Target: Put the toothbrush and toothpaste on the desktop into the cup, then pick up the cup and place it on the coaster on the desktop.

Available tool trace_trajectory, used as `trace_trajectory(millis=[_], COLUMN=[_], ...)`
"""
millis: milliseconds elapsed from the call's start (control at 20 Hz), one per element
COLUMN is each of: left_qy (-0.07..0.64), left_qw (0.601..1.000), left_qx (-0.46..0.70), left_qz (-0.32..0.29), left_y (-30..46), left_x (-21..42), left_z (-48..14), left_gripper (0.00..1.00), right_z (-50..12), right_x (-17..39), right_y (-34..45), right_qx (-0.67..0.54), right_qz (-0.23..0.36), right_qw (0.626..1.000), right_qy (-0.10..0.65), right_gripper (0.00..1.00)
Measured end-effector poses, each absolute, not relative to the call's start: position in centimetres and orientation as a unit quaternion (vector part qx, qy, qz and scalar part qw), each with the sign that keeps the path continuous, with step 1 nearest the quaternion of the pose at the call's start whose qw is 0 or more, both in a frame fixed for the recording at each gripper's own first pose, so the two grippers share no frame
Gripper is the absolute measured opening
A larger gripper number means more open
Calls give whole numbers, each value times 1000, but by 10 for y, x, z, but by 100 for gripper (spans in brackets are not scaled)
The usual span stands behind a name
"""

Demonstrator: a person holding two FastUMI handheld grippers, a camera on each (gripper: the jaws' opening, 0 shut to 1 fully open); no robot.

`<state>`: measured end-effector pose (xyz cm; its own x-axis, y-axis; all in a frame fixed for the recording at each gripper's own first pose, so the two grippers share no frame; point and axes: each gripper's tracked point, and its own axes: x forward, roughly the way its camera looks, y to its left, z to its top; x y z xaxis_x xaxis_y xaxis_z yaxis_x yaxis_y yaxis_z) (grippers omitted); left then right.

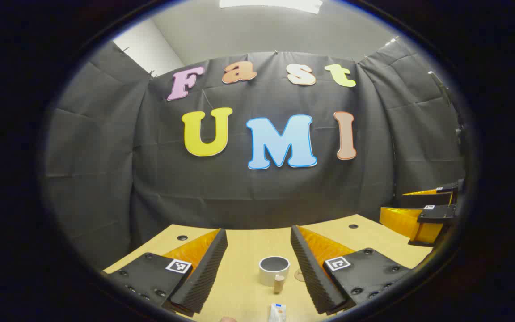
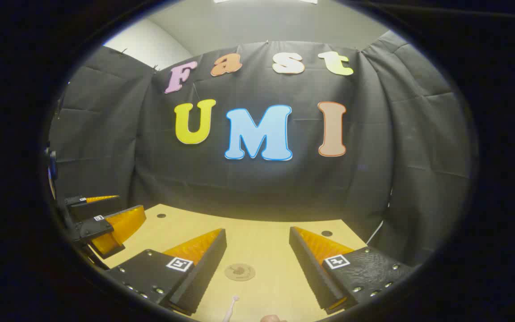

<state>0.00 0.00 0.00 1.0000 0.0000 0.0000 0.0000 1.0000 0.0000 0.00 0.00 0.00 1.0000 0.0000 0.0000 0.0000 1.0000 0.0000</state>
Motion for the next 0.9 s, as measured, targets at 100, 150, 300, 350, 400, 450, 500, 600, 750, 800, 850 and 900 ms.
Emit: trace_trajectory(millis=[100,150,300,350,400,450,500,600,750,800,850,900], left_qy=[2,5,11,12,14,17,22,33,56,70,85,103], left_qw=[1000,1000,1000,1000,1000,1000,1000,999,998,997,996,994], left_qx=[-3,-4,-7,-7,-6,-5,-4,-2,-6,-6,-5,-5], left_qz=[0,0,0,0,-1,0,-1,-2,-10,-15,-19,-24], left_y=[-1,-1,-3,-3,-4,-5,-6,-10,-16,-19,-23,-26], left_x=[0,0,0,0,0,0,2,5,8,8,9,11], left_z=[-1,-2,-4,-4,-5,-6,-8,-14,-30,-39,-48,-60], left_gripper=[94,94,94,94,94,94,94,93,93,93,94,94], right_z=[0,0,-2,-3,-3,-3,-5,-8,-16,-23,-29,-36], right_x=[1,2,2,2,2,2,3,3,5,7,8,9], right_y=[-1,-1,-1,-1,0,-1,-1,-1,-4,-4,-3,-1], right_qx=[4,5,7,7,8,7,7,10,14,17,24,31], right_qz=[-2,-3,-2,0,0,0,0,2,3,4,6,10], right_qw=[1000,1000,1000,1000,1000,1000,1000,1000,999,999,998,997], right_qy=[1,2,5,8,10,13,15,20,40,50,65,77], right_gripper=[91,91,91,91,91,91,91,91,91,90,91,91])
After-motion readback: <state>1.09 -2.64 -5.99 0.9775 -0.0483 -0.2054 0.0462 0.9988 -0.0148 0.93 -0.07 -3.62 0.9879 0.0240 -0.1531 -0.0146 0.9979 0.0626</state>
